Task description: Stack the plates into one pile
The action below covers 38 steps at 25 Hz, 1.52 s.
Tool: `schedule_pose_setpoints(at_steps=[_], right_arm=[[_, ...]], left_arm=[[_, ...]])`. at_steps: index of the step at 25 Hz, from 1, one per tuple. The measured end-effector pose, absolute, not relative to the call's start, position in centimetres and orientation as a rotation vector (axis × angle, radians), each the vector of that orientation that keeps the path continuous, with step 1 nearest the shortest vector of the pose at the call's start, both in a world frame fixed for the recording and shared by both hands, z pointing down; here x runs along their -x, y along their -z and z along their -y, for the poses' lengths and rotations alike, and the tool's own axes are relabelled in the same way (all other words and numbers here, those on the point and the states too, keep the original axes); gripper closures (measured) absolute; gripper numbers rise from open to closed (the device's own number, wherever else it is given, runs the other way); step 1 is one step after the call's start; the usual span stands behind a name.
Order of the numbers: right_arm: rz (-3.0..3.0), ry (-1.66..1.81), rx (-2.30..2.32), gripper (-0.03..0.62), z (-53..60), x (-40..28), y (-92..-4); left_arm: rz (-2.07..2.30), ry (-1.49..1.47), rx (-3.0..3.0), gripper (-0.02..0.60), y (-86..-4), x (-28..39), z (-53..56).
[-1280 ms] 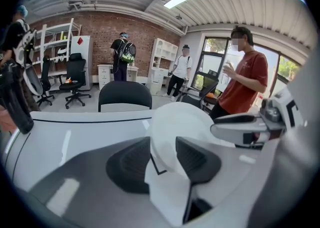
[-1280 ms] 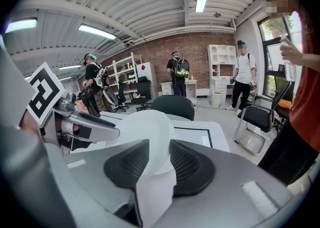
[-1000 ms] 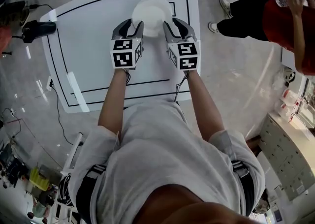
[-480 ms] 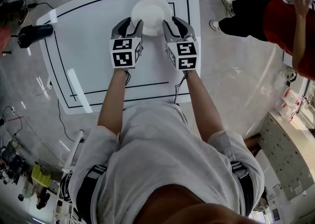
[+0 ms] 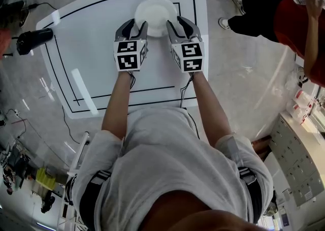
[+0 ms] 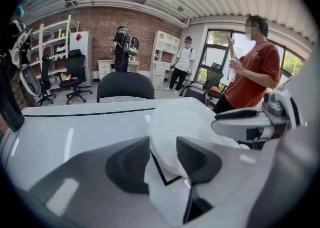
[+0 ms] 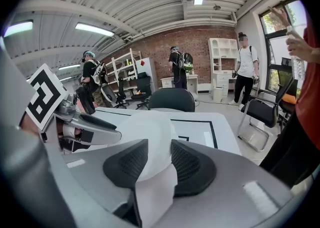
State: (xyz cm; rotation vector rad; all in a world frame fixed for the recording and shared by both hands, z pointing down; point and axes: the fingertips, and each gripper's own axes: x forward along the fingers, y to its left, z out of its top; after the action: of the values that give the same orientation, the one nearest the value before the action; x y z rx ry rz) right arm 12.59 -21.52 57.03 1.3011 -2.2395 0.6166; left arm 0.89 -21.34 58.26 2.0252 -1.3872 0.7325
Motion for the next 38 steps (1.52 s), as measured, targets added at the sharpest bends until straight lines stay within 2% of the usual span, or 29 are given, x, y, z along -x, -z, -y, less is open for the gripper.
schedule_pose_setpoints(at_steps=[23,34,36,38], right_arm=[[2.242,-0.64,-1.291,0.419,22.6,-12.7,-58.8],[2.261,-0.609,-1.338,0.435,22.2,-13.0,-56.7],[2.273,-0.591,-1.352,0.461,21.9,-12.8,-55.8],[2.286,-0.566,-1.367,0.489,21.6,-12.6,-54.7]], left_arm=[[1.392,-0.799,-1.998,0.382,-60.2,-1.4,22.1],[1.419,-0.744,-2.027,0.383,-57.9,-1.1,21.7],[1.427,-0.723,-2.038,0.397,-57.2,-1.1,21.3],[1.442,-0.701,-2.047,0.447,-56.3,-1.0,20.8]])
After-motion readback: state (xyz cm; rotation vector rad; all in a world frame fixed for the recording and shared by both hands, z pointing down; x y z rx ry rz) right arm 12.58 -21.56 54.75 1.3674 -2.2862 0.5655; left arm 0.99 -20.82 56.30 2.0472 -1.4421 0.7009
